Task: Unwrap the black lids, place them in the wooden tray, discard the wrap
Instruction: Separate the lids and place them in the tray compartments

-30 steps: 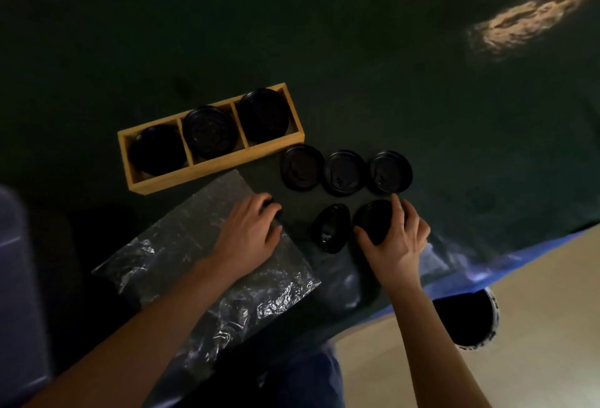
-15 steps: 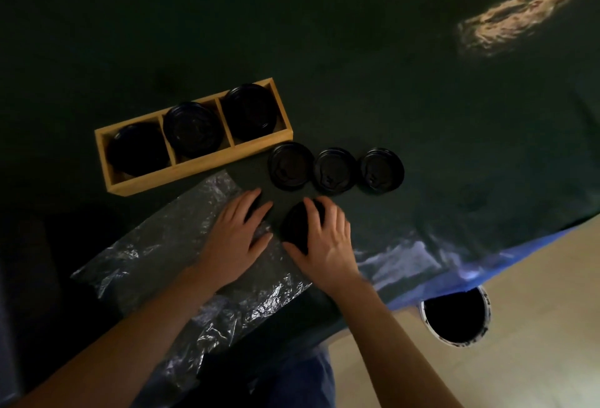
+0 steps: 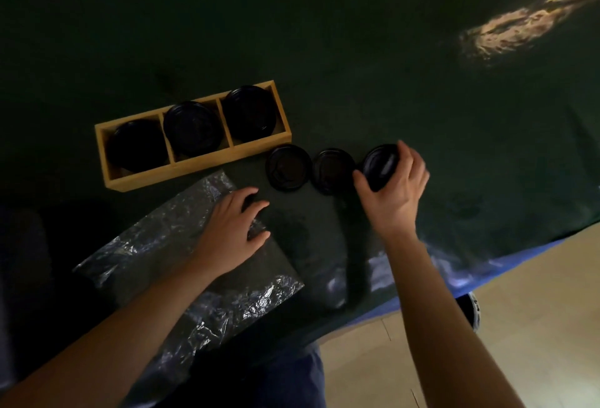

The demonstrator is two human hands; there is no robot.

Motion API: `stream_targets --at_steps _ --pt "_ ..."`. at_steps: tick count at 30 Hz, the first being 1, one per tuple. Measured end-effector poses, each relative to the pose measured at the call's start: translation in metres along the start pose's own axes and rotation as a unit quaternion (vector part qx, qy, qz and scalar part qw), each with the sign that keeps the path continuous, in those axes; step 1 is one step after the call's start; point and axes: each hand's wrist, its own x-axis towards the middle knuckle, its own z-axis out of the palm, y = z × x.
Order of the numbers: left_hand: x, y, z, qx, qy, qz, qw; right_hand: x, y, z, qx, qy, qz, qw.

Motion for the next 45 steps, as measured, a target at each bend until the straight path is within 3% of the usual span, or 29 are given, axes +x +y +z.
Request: stream_targets --at_steps 7,14,17,19,22,26,31,35,38,41,45 --pt "0.007 0.001 -0.004 -0.006 0.007 -0.009 1.000 0.022 0.024 0.011 -0.097 -0.186 0.039 0.977" --pt "0.009 0.003 -0.006 -0.009 0.012 -0.010 1.000 0.029 0.031 0.010 -0.087 -0.248 0.039 0.964" --pt "0.009 0.004 -0.007 -0.004 0.010 -0.016 1.000 0.031 0.034 0.003 -0.076 -0.224 0.048 0.971" --pt "0.008 0.004 -0.007 -0.001 0.011 -0.019 1.000 0.031 0.031 -0.002 -0.052 -0.156 0.066 0.984" --pt "0.007 0.005 -0.006 -0.004 0.015 -0.018 1.000 0.030 0.011 -0.002 -0.017 -0.092 -0.004 0.996" --pt "0.009 0.003 -0.009 -0.009 0.017 -0.016 1.000 0.030 -0.023 0.021 -0.066 -0.184 -0.116 0.974" --pt "0.009 0.001 -0.012 -0.006 0.018 -0.016 1.000 0.027 -0.032 0.043 -0.106 -0.274 -0.103 0.950" --pt "0.007 0.002 -0.015 0.011 0.020 -0.017 1.000 0.028 -0.030 0.044 -0.085 -0.259 -0.080 0.959" --pt "0.006 0.004 -0.016 0.008 0.019 -0.019 1.000 0.025 -0.036 0.039 -0.020 -0.192 -0.052 0.980" --pt "0.006 0.004 -0.017 -0.008 0.019 -0.032 0.999 0.016 -0.053 0.041 0.009 -0.168 -0.100 0.981" --pt "0.002 0.001 -0.023 -0.029 0.036 -0.059 0.997 0.005 -0.082 0.062 -0.052 -0.219 -0.167 0.960"
